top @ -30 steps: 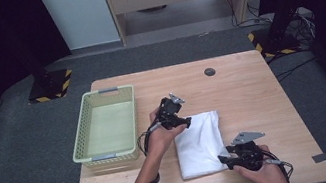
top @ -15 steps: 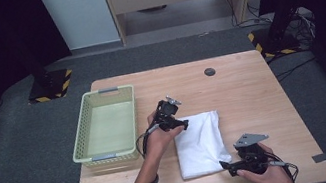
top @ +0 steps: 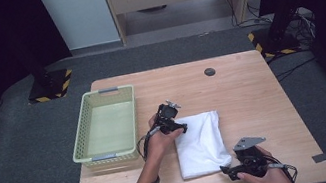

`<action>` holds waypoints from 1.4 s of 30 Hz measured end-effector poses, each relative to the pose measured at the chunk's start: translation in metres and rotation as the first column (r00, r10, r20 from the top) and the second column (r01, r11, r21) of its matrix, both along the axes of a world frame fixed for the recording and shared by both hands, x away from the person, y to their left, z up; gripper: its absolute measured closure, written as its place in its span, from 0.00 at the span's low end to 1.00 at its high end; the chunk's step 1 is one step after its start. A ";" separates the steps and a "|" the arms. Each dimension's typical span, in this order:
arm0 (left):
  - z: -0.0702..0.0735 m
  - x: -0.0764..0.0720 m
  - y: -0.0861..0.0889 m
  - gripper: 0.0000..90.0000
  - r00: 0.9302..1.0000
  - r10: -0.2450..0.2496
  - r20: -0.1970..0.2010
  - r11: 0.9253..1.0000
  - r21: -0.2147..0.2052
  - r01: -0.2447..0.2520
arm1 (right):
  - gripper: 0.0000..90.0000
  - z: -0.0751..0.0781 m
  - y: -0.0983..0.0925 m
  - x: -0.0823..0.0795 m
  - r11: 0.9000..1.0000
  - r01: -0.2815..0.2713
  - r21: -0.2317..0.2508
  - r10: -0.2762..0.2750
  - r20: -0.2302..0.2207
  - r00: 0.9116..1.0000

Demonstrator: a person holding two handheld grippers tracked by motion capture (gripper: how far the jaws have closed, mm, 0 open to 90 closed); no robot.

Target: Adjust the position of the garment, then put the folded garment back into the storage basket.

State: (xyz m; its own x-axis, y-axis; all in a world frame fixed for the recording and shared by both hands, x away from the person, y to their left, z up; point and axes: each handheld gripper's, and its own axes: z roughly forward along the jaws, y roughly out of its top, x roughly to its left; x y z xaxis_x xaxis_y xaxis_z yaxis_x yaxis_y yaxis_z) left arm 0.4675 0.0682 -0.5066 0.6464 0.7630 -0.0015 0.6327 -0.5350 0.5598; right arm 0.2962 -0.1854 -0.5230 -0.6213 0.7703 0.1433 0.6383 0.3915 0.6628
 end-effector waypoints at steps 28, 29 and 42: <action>-0.013 0.001 0.005 0.29 1.000 -0.021 0.006 0.998 -0.057 0.021 | 0.34 -0.008 0.020 0.000 0.994 -0.071 -0.078 0.078 0.093 0.993; -0.013 0.000 0.005 0.32 1.000 -0.030 0.009 0.998 -0.061 0.030 | 0.35 -0.008 0.020 0.000 0.994 -0.074 -0.079 0.081 0.094 0.992; -0.008 -0.017 -0.001 0.87 1.000 -0.031 -0.004 0.992 -0.120 0.030 | 0.87 -0.005 0.026 0.006 0.997 -0.077 -0.023 0.078 0.086 0.993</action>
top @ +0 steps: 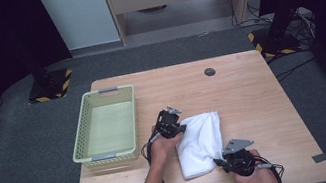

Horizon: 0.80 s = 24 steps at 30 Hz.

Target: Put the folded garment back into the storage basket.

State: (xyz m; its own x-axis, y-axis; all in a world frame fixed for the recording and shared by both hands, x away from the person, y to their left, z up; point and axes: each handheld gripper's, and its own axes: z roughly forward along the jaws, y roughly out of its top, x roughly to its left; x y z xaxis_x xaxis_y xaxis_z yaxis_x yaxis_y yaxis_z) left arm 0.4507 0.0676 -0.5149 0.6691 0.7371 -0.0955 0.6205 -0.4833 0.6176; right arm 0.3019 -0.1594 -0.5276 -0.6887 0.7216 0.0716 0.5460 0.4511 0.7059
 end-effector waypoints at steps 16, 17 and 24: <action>0.050 -0.012 -0.013 0.89 0.996 -0.035 0.082 0.999 -0.018 0.037 | 0.89 0.044 0.000 0.003 0.997 -0.053 0.048 0.053 -0.004 0.999; 0.051 -0.013 -0.013 0.89 0.996 -0.034 0.085 0.999 -0.017 0.036 | 0.89 0.045 0.001 0.003 0.997 -0.056 0.052 0.056 -0.001 0.998; 0.060 -0.015 -0.003 0.89 0.995 -0.027 0.096 1.000 -0.014 0.028 | 0.89 0.054 0.006 0.002 0.996 -0.075 0.053 0.074 0.011 0.997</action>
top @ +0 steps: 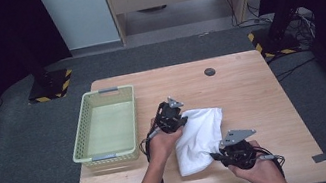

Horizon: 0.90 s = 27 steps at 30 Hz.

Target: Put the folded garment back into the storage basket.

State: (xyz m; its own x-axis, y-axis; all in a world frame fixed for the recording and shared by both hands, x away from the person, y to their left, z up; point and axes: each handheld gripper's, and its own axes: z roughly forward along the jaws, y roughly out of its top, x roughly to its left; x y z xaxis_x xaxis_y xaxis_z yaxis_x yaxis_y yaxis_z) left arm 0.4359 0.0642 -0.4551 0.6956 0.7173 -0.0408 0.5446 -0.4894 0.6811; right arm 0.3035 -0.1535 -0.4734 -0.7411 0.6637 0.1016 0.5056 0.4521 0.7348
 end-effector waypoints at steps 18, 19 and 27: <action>0.026 0.006 0.015 0.89 1.000 0.001 0.027 1.000 -0.021 -0.001 | 0.89 0.024 0.017 0.013 0.999 -0.044 0.002 0.044 0.010 0.999; 0.026 0.007 0.016 0.89 1.000 0.002 0.026 1.000 -0.019 -0.001 | 0.89 0.024 0.017 0.015 0.999 -0.046 0.004 0.046 0.007 0.999; 0.045 0.019 0.025 0.89 0.999 -0.014 0.046 1.000 -0.014 0.015 | 0.89 0.030 0.023 0.025 0.998 -0.053 0.022 0.053 0.006 0.999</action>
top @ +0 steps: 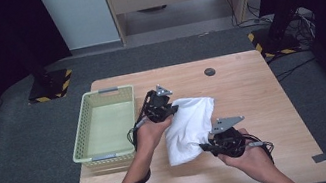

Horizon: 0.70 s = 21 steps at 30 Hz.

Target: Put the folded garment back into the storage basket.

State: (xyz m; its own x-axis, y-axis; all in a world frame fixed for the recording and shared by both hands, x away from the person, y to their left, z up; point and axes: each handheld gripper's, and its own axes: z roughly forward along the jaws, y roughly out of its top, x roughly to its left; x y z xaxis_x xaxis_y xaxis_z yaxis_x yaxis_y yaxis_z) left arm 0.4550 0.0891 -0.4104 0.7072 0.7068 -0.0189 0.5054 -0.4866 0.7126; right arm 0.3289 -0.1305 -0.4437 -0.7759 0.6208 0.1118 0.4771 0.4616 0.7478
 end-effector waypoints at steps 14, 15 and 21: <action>0.020 0.025 0.007 0.89 1.000 -0.022 0.015 1.000 0.016 0.021 | 0.89 0.017 0.008 0.020 0.999 0.009 0.032 -0.009 0.008 1.000; 0.021 0.026 0.007 0.89 1.000 -0.023 0.014 1.000 0.015 0.022 | 0.89 0.018 0.008 0.021 1.000 0.010 0.030 -0.010 0.010 1.000; 0.024 0.033 0.008 0.89 1.000 -0.017 0.016 1.000 -0.001 0.017 | 0.89 0.027 0.008 0.026 1.000 0.006 0.019 -0.007 0.021 1.000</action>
